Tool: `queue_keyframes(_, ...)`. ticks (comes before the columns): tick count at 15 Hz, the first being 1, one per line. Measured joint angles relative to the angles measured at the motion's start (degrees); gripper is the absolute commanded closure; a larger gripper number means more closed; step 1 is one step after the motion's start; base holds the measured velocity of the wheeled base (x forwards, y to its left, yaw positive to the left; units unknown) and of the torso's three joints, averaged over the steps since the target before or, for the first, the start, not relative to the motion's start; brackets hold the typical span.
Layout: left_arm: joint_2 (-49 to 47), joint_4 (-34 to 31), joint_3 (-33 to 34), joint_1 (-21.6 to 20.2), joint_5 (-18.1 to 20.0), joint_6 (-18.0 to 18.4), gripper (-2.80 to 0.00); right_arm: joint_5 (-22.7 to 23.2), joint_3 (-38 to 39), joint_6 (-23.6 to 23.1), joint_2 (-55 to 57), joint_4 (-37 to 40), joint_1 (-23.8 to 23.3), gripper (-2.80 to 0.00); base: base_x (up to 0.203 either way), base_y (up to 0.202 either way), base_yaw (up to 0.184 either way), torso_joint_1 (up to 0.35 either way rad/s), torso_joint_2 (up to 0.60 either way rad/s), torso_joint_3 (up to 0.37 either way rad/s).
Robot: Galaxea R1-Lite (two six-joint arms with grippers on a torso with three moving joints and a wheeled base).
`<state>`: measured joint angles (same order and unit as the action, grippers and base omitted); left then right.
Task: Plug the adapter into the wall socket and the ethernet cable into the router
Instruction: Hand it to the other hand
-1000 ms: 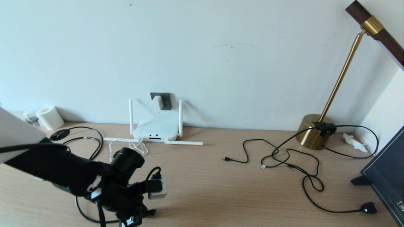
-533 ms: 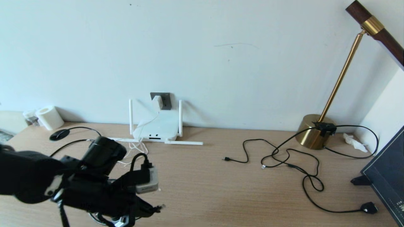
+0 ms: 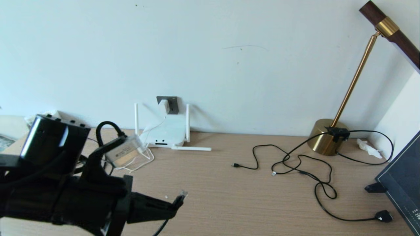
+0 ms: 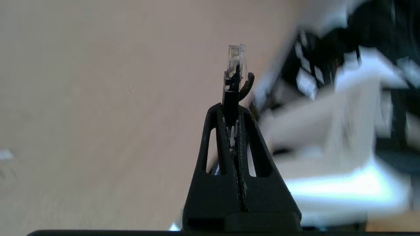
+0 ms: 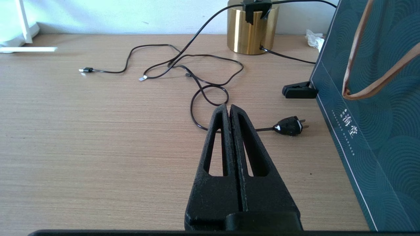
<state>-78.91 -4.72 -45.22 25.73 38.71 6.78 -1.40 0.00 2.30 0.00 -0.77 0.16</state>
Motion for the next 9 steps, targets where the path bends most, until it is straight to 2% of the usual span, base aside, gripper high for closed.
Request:
queue_keyframes(3,-2.62,12.62,0.06,2.47,-3.11,-13.87,0.0,-0.07,0.0,-0.16,0.0,0.09,0.0,0.0,0.0,0.0,0.0,0.0,0.0,0.0)
queue_keyframes(6,-4.0,21.92,-0.52,4.15,-2.06,-32.17,0.0,-0.09,0.0,0.22,0.0,0.11,0.0,0.0,0.0,0.0,0.0,0.0,0.0,0.0)
queue_keyframes(9,-5.26,32.59,-1.79,4.59,-1.25,-52.41,0.0,-0.11,0.0,0.37,0.0,0.09,0.0,0.0,0.0,0.0,0.0,0.0,0.0,0.0)
